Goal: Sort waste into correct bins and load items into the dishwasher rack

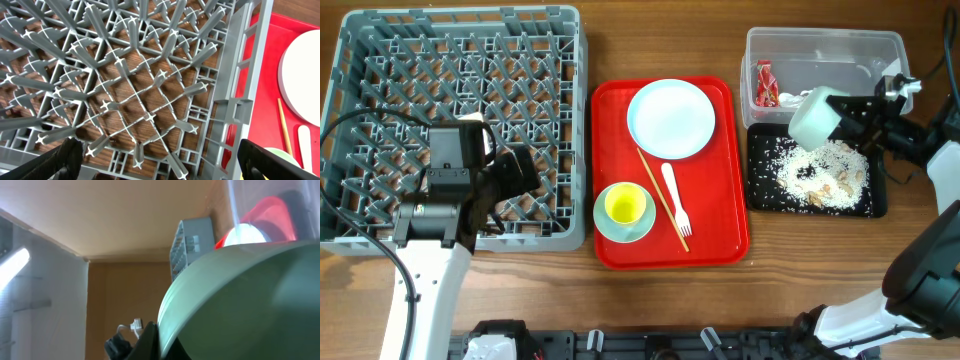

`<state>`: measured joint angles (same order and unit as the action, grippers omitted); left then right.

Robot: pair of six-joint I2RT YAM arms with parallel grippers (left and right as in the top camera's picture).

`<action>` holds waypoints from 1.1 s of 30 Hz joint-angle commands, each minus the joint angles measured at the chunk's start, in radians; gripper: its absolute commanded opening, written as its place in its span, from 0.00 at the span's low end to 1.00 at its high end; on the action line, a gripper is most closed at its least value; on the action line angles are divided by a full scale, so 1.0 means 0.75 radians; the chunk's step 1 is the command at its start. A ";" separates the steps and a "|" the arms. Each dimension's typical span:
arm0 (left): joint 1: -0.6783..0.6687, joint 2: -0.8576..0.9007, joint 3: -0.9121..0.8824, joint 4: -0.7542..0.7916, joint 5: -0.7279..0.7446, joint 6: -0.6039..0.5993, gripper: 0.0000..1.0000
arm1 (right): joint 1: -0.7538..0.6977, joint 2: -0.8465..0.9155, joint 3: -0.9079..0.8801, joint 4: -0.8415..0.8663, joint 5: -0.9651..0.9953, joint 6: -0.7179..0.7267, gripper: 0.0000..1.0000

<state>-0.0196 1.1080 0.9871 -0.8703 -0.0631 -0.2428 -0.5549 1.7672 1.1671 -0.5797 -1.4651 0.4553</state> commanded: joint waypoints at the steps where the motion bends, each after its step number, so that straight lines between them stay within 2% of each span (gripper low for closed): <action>1: -0.003 0.002 0.020 0.006 -0.018 -0.011 1.00 | 0.028 0.020 -0.002 -0.172 0.422 0.094 0.04; 5: -0.003 0.002 0.020 0.007 -0.018 -0.011 1.00 | 0.114 0.019 -0.002 -0.350 0.697 -0.143 0.04; 10: -0.003 0.002 0.020 0.007 -0.018 -0.001 1.00 | 0.273 -0.119 0.089 -0.401 0.760 -0.289 0.04; 14: -0.003 0.002 0.020 0.007 -0.018 -0.001 1.00 | 0.572 -0.289 0.242 -0.415 1.120 -0.283 0.04; 18: -0.003 0.002 0.020 0.007 -0.018 -0.001 1.00 | 0.887 -0.309 0.351 -0.312 1.454 -0.278 0.04; 23: -0.003 0.002 0.020 0.007 -0.018 -0.001 1.00 | 1.179 -0.205 0.350 -0.038 1.745 -0.288 0.04; 28: -0.003 0.002 0.020 0.007 -0.018 -0.002 1.00 | 1.335 0.038 0.349 0.096 1.745 -0.289 0.04; 33: -0.003 0.002 0.020 0.006 -0.018 -0.002 1.00 | 1.381 0.274 0.350 0.150 1.745 -0.265 0.04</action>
<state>-0.0196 1.1080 0.9871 -0.8680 -0.0631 -0.2424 0.4778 1.8973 1.4204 -0.4831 -0.1822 0.2558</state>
